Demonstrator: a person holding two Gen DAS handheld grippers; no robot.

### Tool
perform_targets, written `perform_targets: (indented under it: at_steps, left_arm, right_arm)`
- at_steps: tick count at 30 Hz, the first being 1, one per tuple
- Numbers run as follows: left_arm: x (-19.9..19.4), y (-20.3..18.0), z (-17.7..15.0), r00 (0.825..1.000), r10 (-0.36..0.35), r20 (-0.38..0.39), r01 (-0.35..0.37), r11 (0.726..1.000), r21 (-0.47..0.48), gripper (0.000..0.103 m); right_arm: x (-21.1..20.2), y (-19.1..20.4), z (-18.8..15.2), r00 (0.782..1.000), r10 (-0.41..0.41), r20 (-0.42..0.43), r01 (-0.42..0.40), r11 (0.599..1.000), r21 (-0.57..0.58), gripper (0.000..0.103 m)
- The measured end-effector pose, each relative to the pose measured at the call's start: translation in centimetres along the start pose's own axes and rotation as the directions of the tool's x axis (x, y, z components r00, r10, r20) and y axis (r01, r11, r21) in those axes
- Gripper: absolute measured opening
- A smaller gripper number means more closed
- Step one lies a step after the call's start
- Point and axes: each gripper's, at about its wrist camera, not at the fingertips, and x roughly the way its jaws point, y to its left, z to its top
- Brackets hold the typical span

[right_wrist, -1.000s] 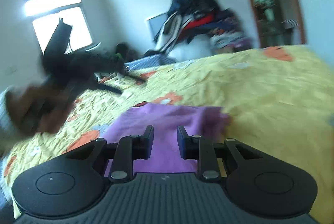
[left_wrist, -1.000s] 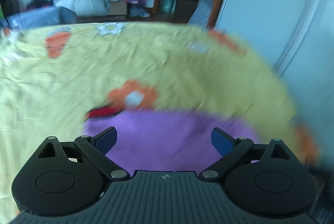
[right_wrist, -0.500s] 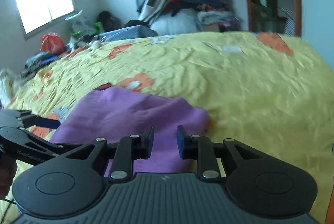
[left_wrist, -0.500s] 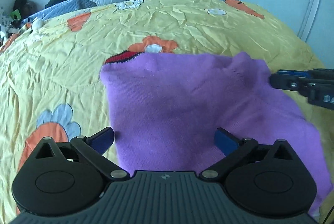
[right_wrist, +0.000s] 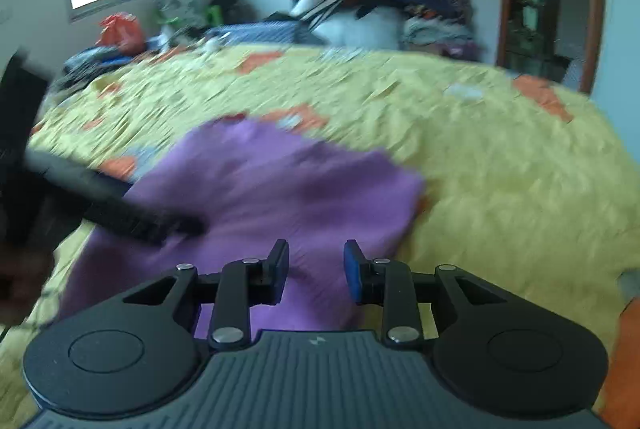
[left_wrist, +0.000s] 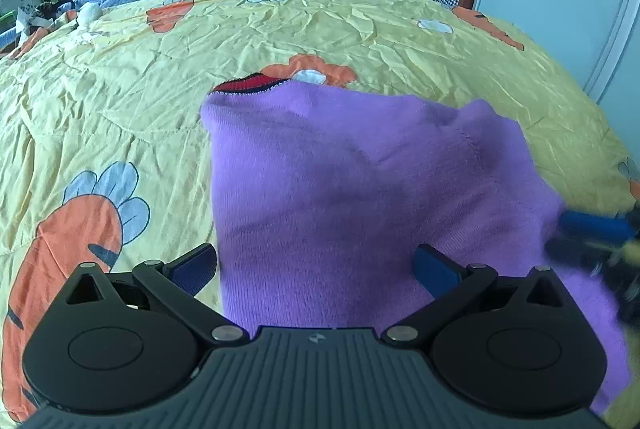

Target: Fold small clothes

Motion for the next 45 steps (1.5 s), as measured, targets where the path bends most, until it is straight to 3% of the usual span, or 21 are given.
perform_targets:
  at_steps: [1,3,8,10,14,16,17,21,24,25,27,29,32,33,35,36,37,38,39,41,45]
  left_arm:
    - [0.0,0.0,0.0,1.000,-0.004,-0.001,0.004,1.000,-0.003,0.103]
    - [-0.1,-0.1,-0.1,1.000,0.001,0.000,-0.001,1.000,0.002,0.103]
    - [-2.1,-0.1,-0.9,1.000,-0.002,-0.003,0.002,1.000,0.015,0.103]
    - [-4.1,-0.5,-2.4,1.000,-0.025,0.009,0.024,0.999,0.031,0.103]
    - [-6.4,-1.9,-6.7,0.998,-0.063,-0.025,0.065,0.994,0.084,0.103]
    - [-6.5,-2.8,-9.2,0.996,-0.058,-0.060,0.065,0.991,0.120,0.103]
    - [-6.9,-2.8,-10.0,0.997,-0.067,-0.049,0.072,0.990,0.117,0.103]
    - [-8.1,0.3,-10.1,0.995,-0.094,-0.038,0.094,0.996,0.002,0.103]
    - [-6.9,4.9,-7.8,0.987,-0.158,-0.028,0.152,0.978,-0.142,0.103]
    - [-6.2,6.1,-6.8,0.979,-0.201,-0.031,0.193,0.967,-0.168,0.103]
    - [-3.7,8.1,-4.7,0.937,-0.347,-0.045,0.328,0.915,-0.235,0.103]
    - [-2.0,9.0,-2.8,0.919,-0.394,-0.038,0.372,0.894,-0.250,0.103]
    - [0.5,9.6,0.0,0.861,-0.505,-0.058,0.471,0.835,-0.283,0.103]
    - [1.4,9.6,0.7,0.836,-0.546,-0.056,0.507,0.807,-0.303,0.103]
    - [2.8,9.5,1.6,0.807,-0.589,-0.044,0.541,0.766,-0.347,0.101]
    - [3.3,9.5,2.0,0.796,-0.604,-0.035,0.552,0.748,-0.368,0.092]
    - [3.8,9.5,2.1,0.795,-0.605,-0.035,0.547,0.742,-0.388,0.076]
    - [4.3,9.4,2.4,0.802,-0.595,-0.055,0.529,0.750,-0.398,0.045]
    - [4.7,9.3,2.6,0.806,-0.584,-0.094,0.508,0.765,-0.395,0.035]
    - [4.4,8.9,2.5,0.821,-0.561,-0.106,0.493,0.790,-0.364,0.034]
    - [1.7,6.9,3.0,0.897,-0.430,-0.104,0.405,0.893,-0.196,0.028]
  right_arm:
    - [0.6,-0.2,-0.4,0.999,-0.038,-0.015,0.038,0.999,-0.008,0.031]
    - [0.8,-1.7,-0.6,0.998,-0.055,-0.013,0.055,0.997,0.057,0.067]
    - [-3.2,-0.6,-0.9,0.999,-0.034,0.039,0.033,0.999,0.026,0.067]
    - [-4.8,0.5,-1.9,0.998,0.022,0.062,-0.023,0.999,0.023,0.067]
    - [-5.3,2.7,-4.9,0.998,0.061,0.015,-0.060,0.996,-0.072,0.065]
    - [-4.5,2.9,-6.3,1.000,-0.002,-0.030,-0.002,0.991,-0.131,0.065]
    - [-4.9,2.4,-6.7,1.000,0.011,-0.020,-0.014,0.993,-0.121,0.065]
    - [-5.9,-1.0,-5.3,0.997,0.063,-0.032,-0.063,0.998,-0.007,0.068]
    - [-4.8,-5.0,-3.9,0.986,0.168,-0.013,-0.164,0.974,0.158,0.068]
    - [-3.9,-6.0,-3.2,0.979,0.205,-0.004,-0.201,0.962,0.184,0.068]
    - [-1.3,-7.7,-2.0,0.959,0.282,-0.015,-0.272,0.935,0.227,0.068]
    - [1.4,-8.9,-1.3,0.931,0.364,-0.024,-0.342,0.894,0.289,0.068]
    - [4.0,-10.8,0.0,0.892,0.451,0.010,-0.420,0.822,0.384,0.068]
    - [4.7,-11.0,0.4,0.881,0.473,0.010,-0.439,0.809,0.392,0.068]
    - [5.6,-10.9,0.9,0.869,0.495,-0.002,-0.455,0.800,0.391,0.061]
    - [5.8,-10.7,1.0,0.872,0.489,-0.006,-0.447,0.803,0.395,0.054]
    - [6.1,-10.6,1.2,0.878,0.478,-0.016,-0.433,0.810,0.396,0.049]
    - [6.2,-10.4,1.3,0.886,0.463,-0.026,-0.417,0.821,0.389,0.038]
    - [6.3,-10.0,1.4,0.895,0.444,-0.030,-0.401,0.834,0.380,0.033]
    - [6.4,-9.1,1.6,0.908,0.417,-0.034,-0.378,0.854,0.358,0.030]
    - [5.4,-7.0,2.0,0.928,0.372,0.006,-0.354,0.878,0.322,0.021]
